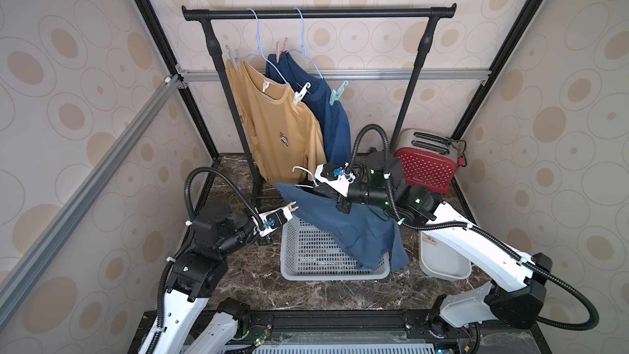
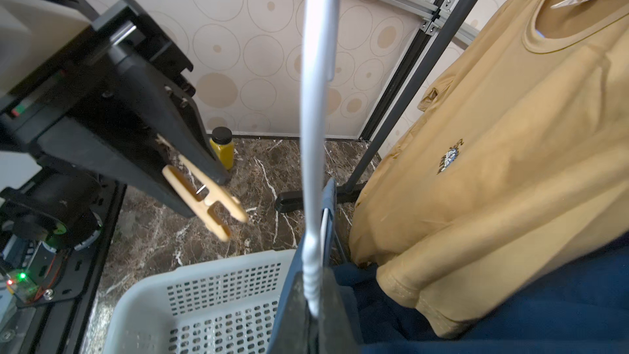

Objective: Remove the clothespins securing t-shirts to the hanger
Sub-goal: Place the hanger in the basket.

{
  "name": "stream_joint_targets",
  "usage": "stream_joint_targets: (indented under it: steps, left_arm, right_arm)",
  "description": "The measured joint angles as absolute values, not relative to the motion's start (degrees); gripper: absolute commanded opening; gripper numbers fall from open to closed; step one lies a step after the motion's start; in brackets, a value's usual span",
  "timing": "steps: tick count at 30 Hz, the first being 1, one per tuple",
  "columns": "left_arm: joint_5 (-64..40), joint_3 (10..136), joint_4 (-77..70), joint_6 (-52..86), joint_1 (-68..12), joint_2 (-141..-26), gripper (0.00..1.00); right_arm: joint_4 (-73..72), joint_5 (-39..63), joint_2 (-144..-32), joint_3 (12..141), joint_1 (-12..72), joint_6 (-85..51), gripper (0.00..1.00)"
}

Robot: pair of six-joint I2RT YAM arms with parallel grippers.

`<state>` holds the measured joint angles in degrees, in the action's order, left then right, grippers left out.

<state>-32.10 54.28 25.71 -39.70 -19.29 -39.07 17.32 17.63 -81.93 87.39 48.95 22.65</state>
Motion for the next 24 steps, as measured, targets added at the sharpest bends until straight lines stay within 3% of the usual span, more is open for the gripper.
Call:
stream_joint_targets:
  steps: [15,24]
  left_arm:
    - [-34.9,55.1,23.6,-21.9,-19.3,-42.5,0.22]
    - [-37.3,48.7,13.4,-9.9,-19.4,-45.0,0.25]
  right_arm:
    - [0.0,13.3,-78.1,59.8,47.7,3.4,0.00]
    - [-4.2,8.8,-77.4,53.3,46.0,1.0,0.09]
